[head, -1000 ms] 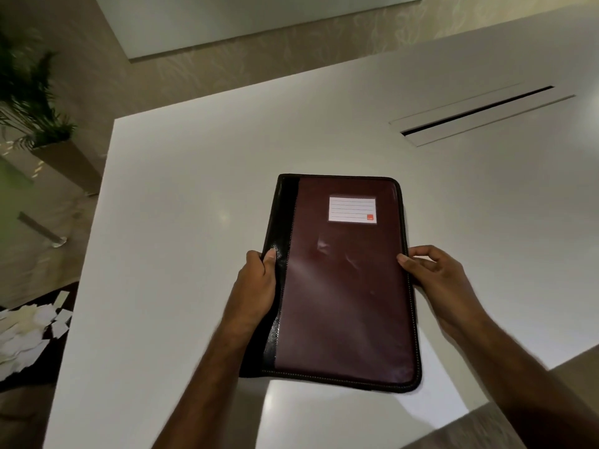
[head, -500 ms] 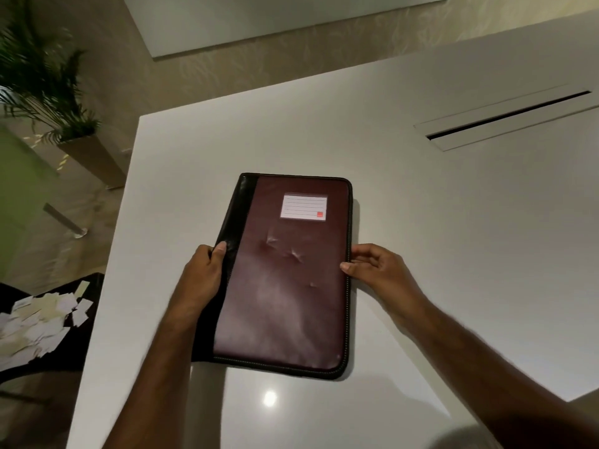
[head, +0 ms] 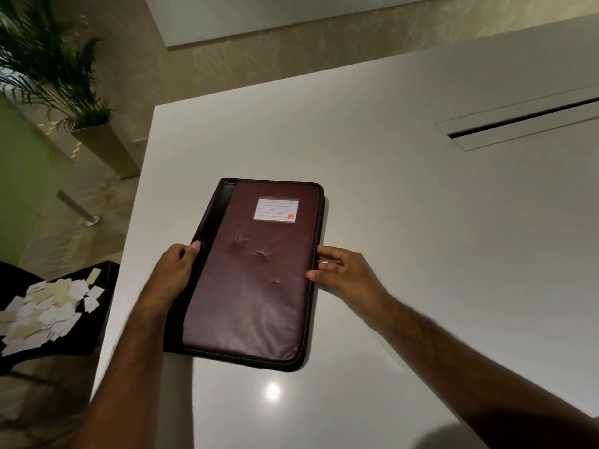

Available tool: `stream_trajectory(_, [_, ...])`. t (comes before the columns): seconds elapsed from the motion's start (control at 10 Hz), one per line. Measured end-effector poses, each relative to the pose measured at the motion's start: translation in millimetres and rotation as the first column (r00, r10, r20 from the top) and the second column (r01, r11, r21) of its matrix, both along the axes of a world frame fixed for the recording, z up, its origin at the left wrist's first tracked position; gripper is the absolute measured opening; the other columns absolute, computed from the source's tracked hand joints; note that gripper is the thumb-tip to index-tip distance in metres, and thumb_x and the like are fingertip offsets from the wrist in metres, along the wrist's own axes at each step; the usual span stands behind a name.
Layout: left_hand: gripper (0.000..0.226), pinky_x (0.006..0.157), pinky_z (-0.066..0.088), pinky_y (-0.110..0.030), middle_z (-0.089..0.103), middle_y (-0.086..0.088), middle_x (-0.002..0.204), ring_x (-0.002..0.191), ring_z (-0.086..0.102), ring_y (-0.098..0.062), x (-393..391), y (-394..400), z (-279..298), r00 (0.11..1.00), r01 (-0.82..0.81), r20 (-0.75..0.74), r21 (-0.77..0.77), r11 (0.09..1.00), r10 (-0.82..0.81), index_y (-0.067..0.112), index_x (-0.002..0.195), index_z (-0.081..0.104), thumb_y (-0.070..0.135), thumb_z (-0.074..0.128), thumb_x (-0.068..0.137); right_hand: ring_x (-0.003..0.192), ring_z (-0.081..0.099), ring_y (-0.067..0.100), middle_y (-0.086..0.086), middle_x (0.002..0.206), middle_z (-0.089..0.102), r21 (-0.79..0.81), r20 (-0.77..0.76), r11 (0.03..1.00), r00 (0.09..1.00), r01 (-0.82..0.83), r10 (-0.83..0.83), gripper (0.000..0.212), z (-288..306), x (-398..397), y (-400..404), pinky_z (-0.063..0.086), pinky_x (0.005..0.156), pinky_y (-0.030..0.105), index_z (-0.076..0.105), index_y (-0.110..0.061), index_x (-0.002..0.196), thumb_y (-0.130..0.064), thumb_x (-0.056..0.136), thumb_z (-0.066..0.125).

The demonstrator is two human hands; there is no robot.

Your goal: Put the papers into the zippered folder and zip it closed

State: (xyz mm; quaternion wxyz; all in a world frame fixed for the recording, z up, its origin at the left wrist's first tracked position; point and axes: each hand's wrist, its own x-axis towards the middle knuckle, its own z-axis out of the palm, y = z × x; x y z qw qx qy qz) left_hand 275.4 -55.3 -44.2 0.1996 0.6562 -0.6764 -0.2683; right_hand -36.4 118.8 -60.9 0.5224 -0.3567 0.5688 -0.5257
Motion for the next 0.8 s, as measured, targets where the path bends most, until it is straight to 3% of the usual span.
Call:
stream_trajectory(0.2, [0.045, 0.060, 0.041, -0.033, 0.064, -0.002, 0.086, 0.078, 0.061, -0.019, 10.8, -7.7, 1.8, 1.000, 0.011, -0.004, 0.041, 0.999, -0.011, 0.019, 0.089, 0.061, 0.058, 0.044, 0.102, 0.115, 0.074, 0.009, -0.014, 0.113, 0.081, -0.011, -0.182, 0.999, 0.983, -0.042, 0.039, 0.046, 1.0, 11.3, -3.5, 0.061, 0.100, 0.050, 0.073, -0.061, 0.116, -0.036, 0.079, 0.086])
stream_trajectory(0.3, [0.043, 0.059, 0.040, -0.033, 0.063, 0.001, 0.087, 0.078, 0.061, -0.017, 9.7, -8.4, 0.3, 0.999, 0.024, 0.036, 0.049, 0.999, -0.025, 0.024, 0.089, 0.058, 0.061, 0.041, 0.102, 0.116, 0.072, 0.004, -0.018, 0.114, 0.080, -0.028, -0.241, 0.999, 0.970, -0.040, 0.032, 0.044, 3.0, 14.1, -2.4, 0.061, 0.101, 0.045, 0.070, -0.063, 0.117, -0.037, 0.083, 0.082])
stream_trajectory(0.5, [0.045, 0.068, 0.041, -0.037, 0.061, -0.004, 0.092, 0.080, 0.058, -0.021, 7.0, -10.6, -3.9, 0.990, -0.005, 0.143, 0.058, 0.998, -0.003, 0.015, 0.093, 0.055, 0.055, 0.040, 0.104, 0.115, 0.064, -0.012, -0.038, 0.115, 0.072, -0.082, -0.322, 0.995, 0.946, -0.058, 0.029, 0.049, 10.1, 25.5, 0.2, 0.052, 0.082, 0.003, 0.070, -0.058, 0.121, -0.020, 0.091, 0.073])
stream_trajectory(0.6, [0.038, 0.080, 0.045, -0.042, 0.059, -0.010, 0.096, 0.095, 0.060, -0.036, 3.2, -7.3, 1.6, 0.981, -0.040, 0.191, 0.015, 0.999, 0.036, 0.009, 0.097, 0.056, 0.046, 0.048, 0.104, 0.114, 0.058, -0.022, -0.050, 0.113, 0.062, -0.044, -0.313, 0.996, 0.948, -0.072, 0.054, 0.063, 11.4, 23.5, 1.2, 0.048, 0.082, -0.002, 0.063, -0.075, 0.111, -0.015, 0.094, 0.075])
stream_trajectory(0.7, [0.039, 0.087, 0.049, -0.053, 0.062, -0.018, 0.099, 0.101, 0.061, -0.045, -5.9, 0.8, 10.9, 0.958, -0.075, 0.273, -0.073, 0.995, 0.092, 0.005, 0.095, 0.061, 0.043, 0.056, 0.099, 0.125, 0.062, -0.002, -0.023, 0.131, 0.062, 0.006, -0.276, 1.000, 0.961, -0.024, 0.024, 0.054, 2.3, 12.3, 5.1, 0.055, 0.096, 0.019, 0.060, -0.046, 0.139, -0.029, 0.093, 0.081])
stream_trajectory(0.8, [0.039, 0.095, 0.041, -0.059, 0.059, -0.019, 0.122, 0.115, 0.053, -0.045, -25.0, 10.4, 16.5, 0.932, -0.046, 0.339, -0.243, 0.969, 0.130, 0.007, 0.119, 0.058, 0.039, 0.063, 0.097, 0.136, 0.059, 0.014, -0.004, 0.143, 0.055, 0.007, -0.272, 0.999, 0.961, 0.053, -0.049, 0.066, 2.5, -1.5, 9.4, 0.055, 0.106, 0.031, 0.051, -0.021, 0.150, -0.033, 0.094, 0.082])
